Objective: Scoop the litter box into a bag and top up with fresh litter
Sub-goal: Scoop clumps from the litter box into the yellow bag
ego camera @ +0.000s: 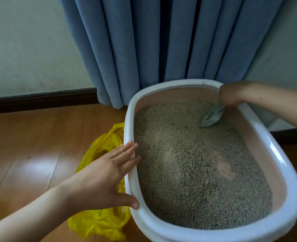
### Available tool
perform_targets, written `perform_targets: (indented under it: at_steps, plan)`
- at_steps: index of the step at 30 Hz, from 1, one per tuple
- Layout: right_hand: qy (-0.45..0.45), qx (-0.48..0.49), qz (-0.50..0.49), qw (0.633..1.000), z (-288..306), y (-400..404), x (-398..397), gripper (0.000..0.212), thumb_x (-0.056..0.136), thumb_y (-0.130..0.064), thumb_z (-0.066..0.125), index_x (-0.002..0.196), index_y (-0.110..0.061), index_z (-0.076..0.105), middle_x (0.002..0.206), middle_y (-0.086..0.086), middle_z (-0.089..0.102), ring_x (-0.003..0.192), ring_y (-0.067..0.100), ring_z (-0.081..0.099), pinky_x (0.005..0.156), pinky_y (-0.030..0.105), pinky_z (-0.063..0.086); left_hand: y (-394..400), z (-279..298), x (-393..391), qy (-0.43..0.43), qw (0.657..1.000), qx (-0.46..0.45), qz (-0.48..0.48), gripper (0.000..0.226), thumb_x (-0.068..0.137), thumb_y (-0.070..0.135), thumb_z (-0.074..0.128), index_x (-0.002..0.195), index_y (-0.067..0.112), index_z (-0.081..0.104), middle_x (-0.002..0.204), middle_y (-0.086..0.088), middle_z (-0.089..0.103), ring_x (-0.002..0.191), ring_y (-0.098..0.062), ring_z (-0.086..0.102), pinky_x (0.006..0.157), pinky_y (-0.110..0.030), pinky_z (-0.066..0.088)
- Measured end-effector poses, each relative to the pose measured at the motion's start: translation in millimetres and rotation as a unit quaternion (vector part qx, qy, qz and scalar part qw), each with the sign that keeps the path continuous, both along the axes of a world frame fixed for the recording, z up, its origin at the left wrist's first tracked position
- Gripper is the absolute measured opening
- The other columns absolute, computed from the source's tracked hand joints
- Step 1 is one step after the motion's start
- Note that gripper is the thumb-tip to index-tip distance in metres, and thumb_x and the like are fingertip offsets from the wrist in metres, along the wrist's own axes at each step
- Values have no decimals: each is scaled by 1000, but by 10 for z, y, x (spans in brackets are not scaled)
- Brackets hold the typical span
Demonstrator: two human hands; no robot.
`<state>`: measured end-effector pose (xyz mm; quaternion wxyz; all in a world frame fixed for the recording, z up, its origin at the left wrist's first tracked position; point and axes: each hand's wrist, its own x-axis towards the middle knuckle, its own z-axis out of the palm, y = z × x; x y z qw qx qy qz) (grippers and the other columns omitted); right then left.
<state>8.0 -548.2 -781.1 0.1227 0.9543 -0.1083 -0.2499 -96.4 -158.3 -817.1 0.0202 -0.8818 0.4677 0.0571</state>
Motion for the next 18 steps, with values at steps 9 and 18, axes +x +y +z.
perform_targets:
  at_steps: [9,18]
  plan:
    - [-44,173,48,983,-151,375,359,16,90,-21,58,76,-13,61,77,4,58,67,16,52,61,28,40,44,-36,-18,18,1000,-22,1,106,71,88,40,141,8,45,155,-10,26,147,-18,9,114,-36,19]
    - [-123,95,155,975,-389,1197,585,33,101,-22,40,131,-18,54,127,7,57,122,30,46,113,43,19,24,-26,-19,25,999,-26,-7,105,74,84,43,141,3,42,154,-17,23,147,-25,6,116,-45,11]
